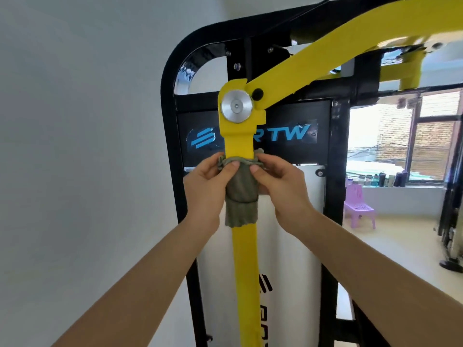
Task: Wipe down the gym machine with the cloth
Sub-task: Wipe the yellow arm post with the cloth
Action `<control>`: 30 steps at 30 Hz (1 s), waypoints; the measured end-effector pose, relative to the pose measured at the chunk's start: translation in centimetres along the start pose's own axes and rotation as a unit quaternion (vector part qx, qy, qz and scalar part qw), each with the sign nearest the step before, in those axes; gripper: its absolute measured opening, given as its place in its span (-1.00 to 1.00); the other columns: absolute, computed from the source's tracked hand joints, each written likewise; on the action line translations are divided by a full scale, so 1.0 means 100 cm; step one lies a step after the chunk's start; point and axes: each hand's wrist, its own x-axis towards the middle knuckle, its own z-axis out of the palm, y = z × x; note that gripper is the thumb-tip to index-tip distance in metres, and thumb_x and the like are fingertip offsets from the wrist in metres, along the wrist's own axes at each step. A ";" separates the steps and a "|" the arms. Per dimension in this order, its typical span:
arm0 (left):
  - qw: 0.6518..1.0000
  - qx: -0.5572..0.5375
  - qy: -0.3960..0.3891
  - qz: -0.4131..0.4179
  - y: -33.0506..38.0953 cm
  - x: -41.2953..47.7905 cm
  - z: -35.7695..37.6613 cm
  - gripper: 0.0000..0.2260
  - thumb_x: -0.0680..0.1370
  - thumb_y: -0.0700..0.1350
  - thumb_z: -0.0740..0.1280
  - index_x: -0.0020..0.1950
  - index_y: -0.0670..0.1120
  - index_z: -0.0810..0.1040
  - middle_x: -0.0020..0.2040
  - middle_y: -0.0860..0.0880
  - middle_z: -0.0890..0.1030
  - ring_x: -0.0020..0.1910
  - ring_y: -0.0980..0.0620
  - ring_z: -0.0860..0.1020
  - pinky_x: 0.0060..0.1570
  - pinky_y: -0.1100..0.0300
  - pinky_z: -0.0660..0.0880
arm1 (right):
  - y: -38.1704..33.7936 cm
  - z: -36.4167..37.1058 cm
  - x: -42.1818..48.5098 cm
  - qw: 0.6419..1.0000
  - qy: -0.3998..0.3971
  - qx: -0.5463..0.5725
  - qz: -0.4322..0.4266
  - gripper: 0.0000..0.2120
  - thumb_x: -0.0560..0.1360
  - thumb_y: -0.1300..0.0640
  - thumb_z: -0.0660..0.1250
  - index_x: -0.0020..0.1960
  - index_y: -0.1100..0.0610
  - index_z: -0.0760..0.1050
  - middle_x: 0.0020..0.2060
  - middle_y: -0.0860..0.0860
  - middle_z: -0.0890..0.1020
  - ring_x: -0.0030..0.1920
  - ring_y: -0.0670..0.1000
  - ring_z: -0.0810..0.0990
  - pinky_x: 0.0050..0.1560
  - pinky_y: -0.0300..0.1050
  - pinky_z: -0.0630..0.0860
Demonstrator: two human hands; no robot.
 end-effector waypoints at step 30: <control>0.986 0.123 -0.074 -0.080 -0.106 -0.075 -0.058 -0.71 0.58 -0.19 0.40 0.31 -0.16 0.61 0.11 -0.06 0.73 0.10 0.04 0.69 0.19 0.09 0.61 | 0.102 -0.031 -0.102 0.995 -0.004 -0.100 0.024 -0.60 0.49 0.35 0.46 0.22 -0.03 0.59 0.08 -0.16 0.71 0.12 -0.11 0.67 0.20 -0.09 0.61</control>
